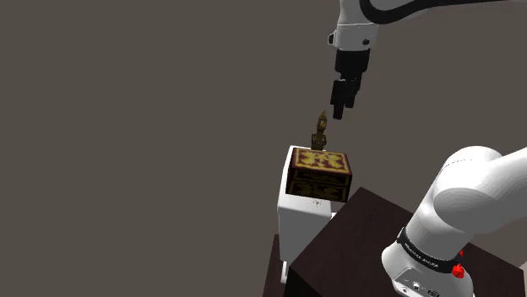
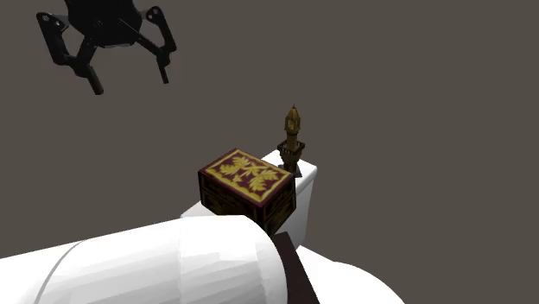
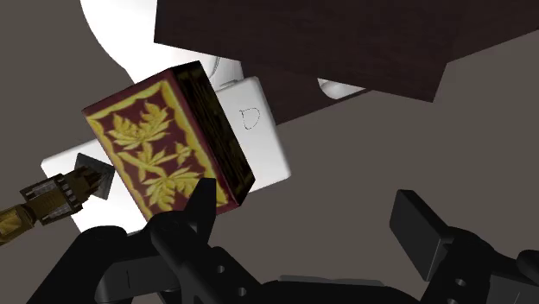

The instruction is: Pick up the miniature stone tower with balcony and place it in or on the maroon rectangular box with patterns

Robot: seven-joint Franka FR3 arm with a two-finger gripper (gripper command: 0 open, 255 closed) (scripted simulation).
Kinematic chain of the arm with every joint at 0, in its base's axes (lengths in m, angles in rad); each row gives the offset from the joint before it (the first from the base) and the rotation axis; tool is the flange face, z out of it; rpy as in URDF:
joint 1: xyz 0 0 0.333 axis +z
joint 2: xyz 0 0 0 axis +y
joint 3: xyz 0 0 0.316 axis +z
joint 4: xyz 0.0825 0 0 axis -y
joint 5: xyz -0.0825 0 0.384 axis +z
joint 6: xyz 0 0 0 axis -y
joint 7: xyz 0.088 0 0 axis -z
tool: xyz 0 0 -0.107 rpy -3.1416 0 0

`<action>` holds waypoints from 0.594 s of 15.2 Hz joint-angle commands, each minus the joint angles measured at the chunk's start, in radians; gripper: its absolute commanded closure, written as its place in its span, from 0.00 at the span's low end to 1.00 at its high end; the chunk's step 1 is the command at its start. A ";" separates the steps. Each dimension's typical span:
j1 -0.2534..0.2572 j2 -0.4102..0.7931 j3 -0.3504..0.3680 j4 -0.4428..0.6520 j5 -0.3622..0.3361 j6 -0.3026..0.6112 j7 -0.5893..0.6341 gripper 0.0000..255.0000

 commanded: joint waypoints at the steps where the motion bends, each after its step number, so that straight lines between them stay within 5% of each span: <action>1: 0.000 0.000 0.000 0.000 0.000 0.000 0.000 0.00; 9: -0.042 0.018 -0.224 -0.085 -0.088 0.211 -0.283 0.00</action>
